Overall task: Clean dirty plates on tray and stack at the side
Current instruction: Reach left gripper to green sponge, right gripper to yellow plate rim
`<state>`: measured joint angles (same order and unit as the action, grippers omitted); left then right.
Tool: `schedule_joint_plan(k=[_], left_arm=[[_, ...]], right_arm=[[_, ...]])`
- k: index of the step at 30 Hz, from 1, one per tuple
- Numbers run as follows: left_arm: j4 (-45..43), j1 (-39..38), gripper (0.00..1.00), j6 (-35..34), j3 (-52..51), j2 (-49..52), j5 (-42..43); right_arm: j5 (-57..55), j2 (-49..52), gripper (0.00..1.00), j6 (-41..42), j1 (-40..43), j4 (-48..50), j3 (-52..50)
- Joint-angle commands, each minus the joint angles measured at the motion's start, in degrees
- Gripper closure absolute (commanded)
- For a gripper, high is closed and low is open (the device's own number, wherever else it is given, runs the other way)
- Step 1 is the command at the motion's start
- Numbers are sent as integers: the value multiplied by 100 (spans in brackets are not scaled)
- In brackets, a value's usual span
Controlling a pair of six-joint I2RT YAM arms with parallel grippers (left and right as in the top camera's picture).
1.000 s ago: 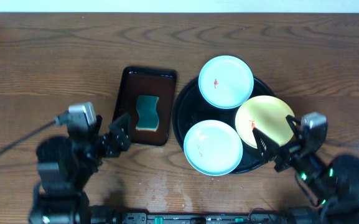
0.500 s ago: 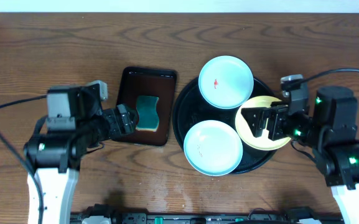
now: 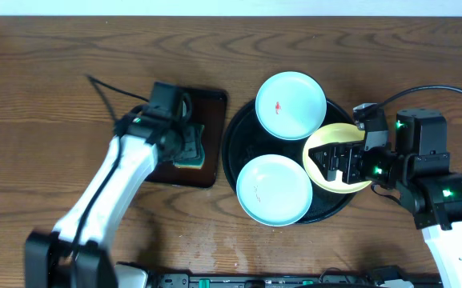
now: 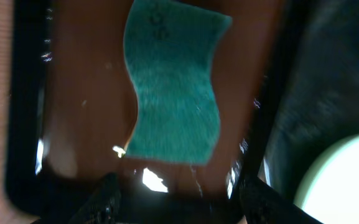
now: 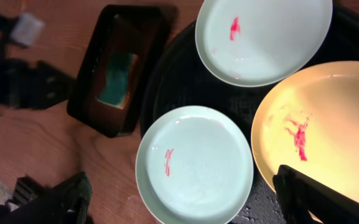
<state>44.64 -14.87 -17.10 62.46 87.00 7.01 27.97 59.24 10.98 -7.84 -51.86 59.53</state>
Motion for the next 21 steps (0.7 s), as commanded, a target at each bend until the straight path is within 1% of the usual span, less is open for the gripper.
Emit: schedule_joint_plan(k=[1,3,7,8,9,10,13,17,18,19,21], left_arm=[[-313,-48,41,-293,76,870,-166],[-476,-48,49,-293,76,1244,35],[-490,-48,62,-293,76,1919,44],[-490,-48,69,-293,76,2031,44],[-490,-48,85,-293,76,2114,44],[-487,-48,92,-293,76,2149,46],[-422,-42,93,-293,107,2068,46],[-297,-42,93,-293,175,1626,20],[-299,-42,89,-293,175,1475,-26],[-313,-42,76,-291,175,1342,-76],[-393,-42,60,-291,175,1084,-299]], right_arm=[[-11,2,8,-79,-48,-42,98],[-17,2,8,-79,-46,-28,98],[-79,2,9,-76,-46,17,98],[-79,2,9,-76,-46,17,98],[-81,2,9,-76,-46,15,98],[-79,2,9,-76,-46,15,98],[-81,2,9,-76,-46,17,98],[-118,2,9,-79,-46,24,98],[-127,2,10,-79,-46,24,98],[-164,2,9,-76,-46,24,98],[-227,2,9,-76,-46,22,98]])
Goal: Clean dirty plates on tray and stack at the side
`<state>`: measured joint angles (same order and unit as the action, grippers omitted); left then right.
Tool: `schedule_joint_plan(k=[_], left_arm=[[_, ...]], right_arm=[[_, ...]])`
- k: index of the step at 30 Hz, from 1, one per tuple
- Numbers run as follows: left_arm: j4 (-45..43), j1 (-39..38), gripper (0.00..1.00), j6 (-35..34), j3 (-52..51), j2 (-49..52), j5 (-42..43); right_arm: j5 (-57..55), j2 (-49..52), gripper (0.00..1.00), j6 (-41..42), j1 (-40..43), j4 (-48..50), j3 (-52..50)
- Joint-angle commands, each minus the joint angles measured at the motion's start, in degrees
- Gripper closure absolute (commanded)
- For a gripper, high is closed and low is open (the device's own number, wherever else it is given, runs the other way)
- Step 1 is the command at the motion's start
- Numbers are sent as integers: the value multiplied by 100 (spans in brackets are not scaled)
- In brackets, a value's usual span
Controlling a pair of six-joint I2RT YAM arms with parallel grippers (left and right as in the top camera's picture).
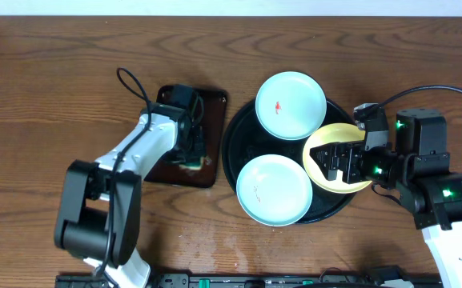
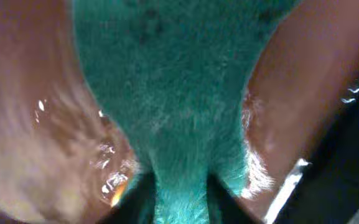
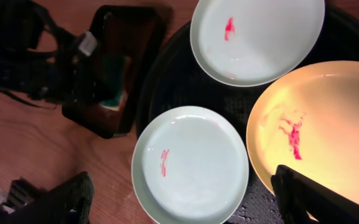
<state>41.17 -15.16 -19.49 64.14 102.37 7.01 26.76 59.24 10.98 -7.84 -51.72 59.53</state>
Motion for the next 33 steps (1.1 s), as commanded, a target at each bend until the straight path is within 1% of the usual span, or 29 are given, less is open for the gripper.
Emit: schedule_joint_plan(k=[1,4,5,6,10,14,15,16,17,24,25,26,27,29,33], left_arm=[[-122,-13,54,-50,7,-542,-472],[-389,-13,46,-28,-4,-577,-863],[-472,-13,46,-28,-22,-549,-907],[-693,-15,45,-33,-74,-424,-911],[-887,-15,46,-33,-101,79,-848],[-894,-13,73,-33,-101,348,-723],[-901,-13,80,-31,-101,380,-675],[-901,-13,91,-31,-101,393,-634],[-898,-13,92,-31,-101,393,-619],[-664,-13,93,-31,11,-9,-612],[-623,-13,87,-31,24,-133,-612],[-579,-13,62,-33,26,-247,-612],[-520,-13,50,-33,26,-358,-612],[-356,-15,43,-35,26,-546,-575],[-109,-20,42,-35,-13,-643,-136]], right_arm=[[-127,2,9,-76,-46,9,98],[-127,2,8,-76,-46,11,98],[-125,2,7,-76,-46,7,98],[-127,2,1,-76,-46,-4,94],[-122,2,1,-74,-46,-66,94],[-122,2,1,-76,-46,-127,94],[-122,2,1,-76,-46,-146,94],[-122,2,1,-76,-46,-168,94],[-122,2,1,-76,-46,-190,94],[-125,2,1,-79,-46,-260,74],[-125,2,1,-81,-46,-258,74],[-125,2,1,-81,-46,-258,74],[-125,2,1,-81,-46,-258,74],[-125,2,1,-81,-46,-260,74],[-125,2,1,-81,-46,-293,74]])
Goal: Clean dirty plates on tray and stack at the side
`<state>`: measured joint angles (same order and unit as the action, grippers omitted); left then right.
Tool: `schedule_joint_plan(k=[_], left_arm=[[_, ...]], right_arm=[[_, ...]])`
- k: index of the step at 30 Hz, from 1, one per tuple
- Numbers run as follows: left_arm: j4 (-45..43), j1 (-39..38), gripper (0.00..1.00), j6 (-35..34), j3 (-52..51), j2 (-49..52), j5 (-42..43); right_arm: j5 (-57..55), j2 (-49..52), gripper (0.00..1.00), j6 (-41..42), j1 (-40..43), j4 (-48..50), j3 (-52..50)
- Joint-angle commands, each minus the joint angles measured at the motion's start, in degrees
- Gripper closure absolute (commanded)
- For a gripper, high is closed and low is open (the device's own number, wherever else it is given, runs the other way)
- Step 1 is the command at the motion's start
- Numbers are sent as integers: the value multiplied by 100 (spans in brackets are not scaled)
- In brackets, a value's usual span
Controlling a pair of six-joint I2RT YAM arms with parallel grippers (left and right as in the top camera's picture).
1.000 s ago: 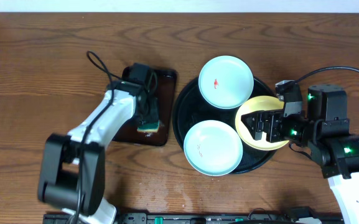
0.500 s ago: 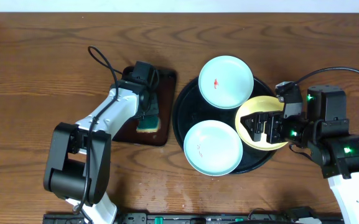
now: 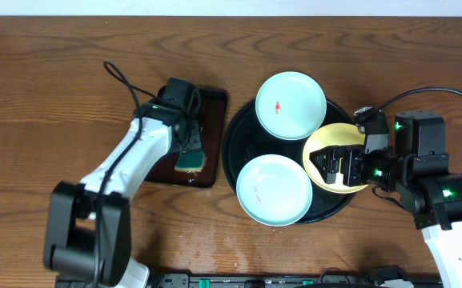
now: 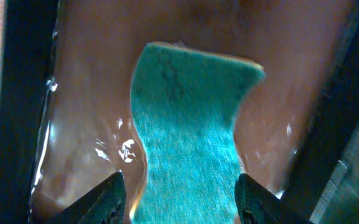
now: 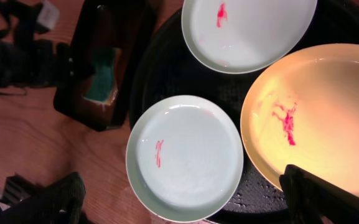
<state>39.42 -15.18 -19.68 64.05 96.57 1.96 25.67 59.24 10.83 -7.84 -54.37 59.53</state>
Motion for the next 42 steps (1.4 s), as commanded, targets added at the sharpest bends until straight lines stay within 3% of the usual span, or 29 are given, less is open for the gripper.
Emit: schedule_joint_plan(k=[1,4,8,11,13,19,27,33,42], left_arm=[[42,-17,42,-22,-37,-42,420],[-208,-35,43,-81,-203,133,450],[-352,-55,54,-79,-308,535,448],[-363,-55,73,-76,-308,713,446],[-363,-52,92,-74,-306,726,446],[195,-52,92,-72,142,407,448],[1027,-55,93,-35,608,-658,450],[1443,-55,93,-35,605,-1373,476],[1742,-57,93,-35,605,-1974,645]], right_arm=[[-15,2,1,-63,-46,-31,74],[-15,2,1,-63,-46,-31,74],[-17,2,1,-72,-46,-120,72],[-26,4,1,-219,-48,-195,66],[-63,7,2,-236,-48,-227,46],[-59,72,14,-234,-52,-437,-208],[-61,254,47,-164,-52,-179,-1386],[-81,717,55,223,-157,809,-2240],[-1078,2131,62,780,-1016,1851,-2341]])
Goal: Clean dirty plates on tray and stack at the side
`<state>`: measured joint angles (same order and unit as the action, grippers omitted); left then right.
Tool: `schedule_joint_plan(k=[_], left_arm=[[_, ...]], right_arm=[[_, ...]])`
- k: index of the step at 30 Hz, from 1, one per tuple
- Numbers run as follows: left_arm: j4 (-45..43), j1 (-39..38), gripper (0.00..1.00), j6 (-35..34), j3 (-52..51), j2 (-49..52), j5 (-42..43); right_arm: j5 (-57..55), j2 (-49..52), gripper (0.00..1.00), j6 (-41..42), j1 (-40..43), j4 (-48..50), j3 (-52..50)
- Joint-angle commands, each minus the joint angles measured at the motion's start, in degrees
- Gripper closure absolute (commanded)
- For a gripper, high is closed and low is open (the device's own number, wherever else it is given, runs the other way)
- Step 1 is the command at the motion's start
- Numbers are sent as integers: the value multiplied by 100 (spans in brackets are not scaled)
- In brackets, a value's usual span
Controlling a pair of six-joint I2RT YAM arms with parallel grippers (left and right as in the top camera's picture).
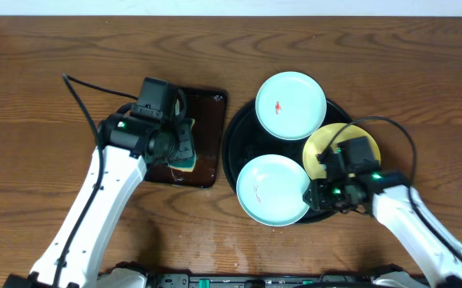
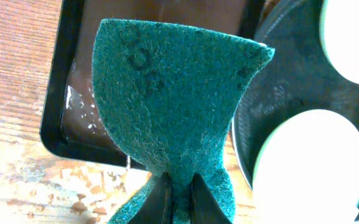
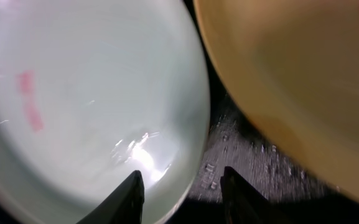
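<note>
My left gripper [image 2: 179,194] is shut on a green sponge [image 2: 170,93], holding it above a dark water-filled dish [image 1: 208,120]. A round black tray [image 1: 234,136] carries three plates. A pale green plate [image 1: 291,104] at the back has a red stain. A yellow plate [image 1: 332,146] is at the right. A second pale green plate [image 1: 271,190] with a red mark sits at the front. My right gripper [image 3: 185,194] is open and low at this front plate's right rim [image 3: 195,134], one finger over the plate and the other over the tray floor.
The dark dish [image 2: 67,99] stands left of the round tray [image 2: 272,81] on the wooden table [image 1: 46,96]. The yellow plate [image 3: 303,74] lies close by my right fingers. A cable [image 1: 86,96] trails from the left arm.
My left gripper was open over the sponge lying in the dish; now it is shut on the sponge and raised. My right gripper has come down from above the yellow plate to the front green plate's rim.
My left gripper was open above the sponge in the dish, then low with its fingers close round it, then open above it again. Now it holds the sponge up. My right gripper stayed open over the yellow plate throughout, and now is down at the front green plate.
</note>
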<state>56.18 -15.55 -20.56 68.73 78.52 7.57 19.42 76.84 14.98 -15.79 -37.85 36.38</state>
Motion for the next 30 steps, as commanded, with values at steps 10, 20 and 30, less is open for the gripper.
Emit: schedule_joint_plan(k=[10,20,30], left_arm=[[221,-243,93,52,136,-179,103],[-234,-870,93,-175,129,-173,105],[-562,-1473,93,-533,72,166,105]], right_arm=[[-984,695,99,1095,-317,1672,17],[-1220,695,99,1357,-374,1965,20],[-1204,769,83,1106,-575,1834,15]])
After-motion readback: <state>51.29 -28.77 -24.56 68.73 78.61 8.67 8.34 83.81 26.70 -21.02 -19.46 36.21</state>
